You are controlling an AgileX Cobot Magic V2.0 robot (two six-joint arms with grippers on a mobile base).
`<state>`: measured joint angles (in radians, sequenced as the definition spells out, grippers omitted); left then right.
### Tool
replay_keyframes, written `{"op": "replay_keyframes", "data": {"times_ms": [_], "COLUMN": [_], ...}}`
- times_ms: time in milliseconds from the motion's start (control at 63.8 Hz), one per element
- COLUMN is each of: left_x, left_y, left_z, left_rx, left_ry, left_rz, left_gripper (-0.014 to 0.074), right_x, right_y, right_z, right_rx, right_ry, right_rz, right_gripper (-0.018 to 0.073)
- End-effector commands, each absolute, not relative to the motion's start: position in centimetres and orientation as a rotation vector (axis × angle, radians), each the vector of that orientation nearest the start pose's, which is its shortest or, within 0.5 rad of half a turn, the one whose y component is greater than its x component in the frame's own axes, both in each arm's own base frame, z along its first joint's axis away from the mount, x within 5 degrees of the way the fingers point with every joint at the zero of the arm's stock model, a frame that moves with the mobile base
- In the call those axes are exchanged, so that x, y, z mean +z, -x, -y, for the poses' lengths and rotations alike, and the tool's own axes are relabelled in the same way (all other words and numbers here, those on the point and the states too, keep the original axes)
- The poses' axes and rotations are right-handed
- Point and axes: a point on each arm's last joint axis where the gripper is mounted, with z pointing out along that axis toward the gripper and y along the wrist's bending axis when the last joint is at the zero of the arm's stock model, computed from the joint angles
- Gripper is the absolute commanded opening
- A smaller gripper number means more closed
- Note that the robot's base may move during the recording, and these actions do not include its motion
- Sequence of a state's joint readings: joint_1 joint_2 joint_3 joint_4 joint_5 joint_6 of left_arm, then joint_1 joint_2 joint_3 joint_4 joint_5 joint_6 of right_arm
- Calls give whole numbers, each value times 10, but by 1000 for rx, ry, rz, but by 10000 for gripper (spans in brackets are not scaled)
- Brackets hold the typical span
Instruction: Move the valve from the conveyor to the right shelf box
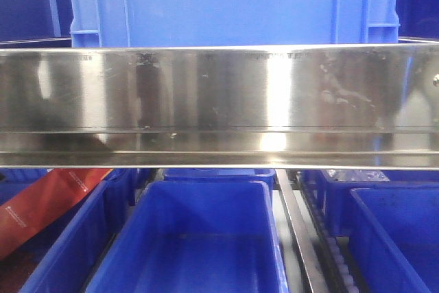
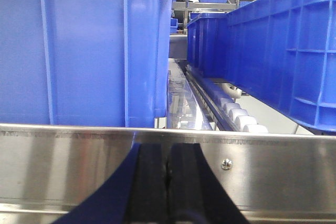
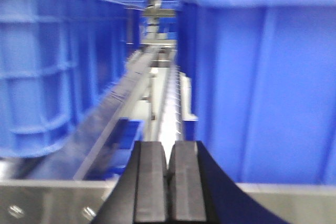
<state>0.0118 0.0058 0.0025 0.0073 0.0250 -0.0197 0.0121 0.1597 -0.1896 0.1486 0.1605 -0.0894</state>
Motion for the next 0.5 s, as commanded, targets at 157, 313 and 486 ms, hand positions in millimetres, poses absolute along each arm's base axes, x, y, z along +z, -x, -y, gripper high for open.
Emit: {"op": "replay_keyframes", "data": {"times_ms": [157,313,486], "left_x": [213,213,213], "left_y": [-56,-56,-56], "left_z": [-1,-1,-1], "left_rx": [-2,-2,-2], "left_ry": [26,26,26], "left_rz": [-1490,-1490,-1490], "left_gripper": [-111,-111,-111], "right_x": [212,207,206], "right_y": [-56,-56,-56], "right_z": [0,0,0], "right_rx": [35,13,7], "right_ry": [-33,-8,-3], "right_rz": [-1548,-1556,-1557], "right_gripper": [-162,-162,-162]}}
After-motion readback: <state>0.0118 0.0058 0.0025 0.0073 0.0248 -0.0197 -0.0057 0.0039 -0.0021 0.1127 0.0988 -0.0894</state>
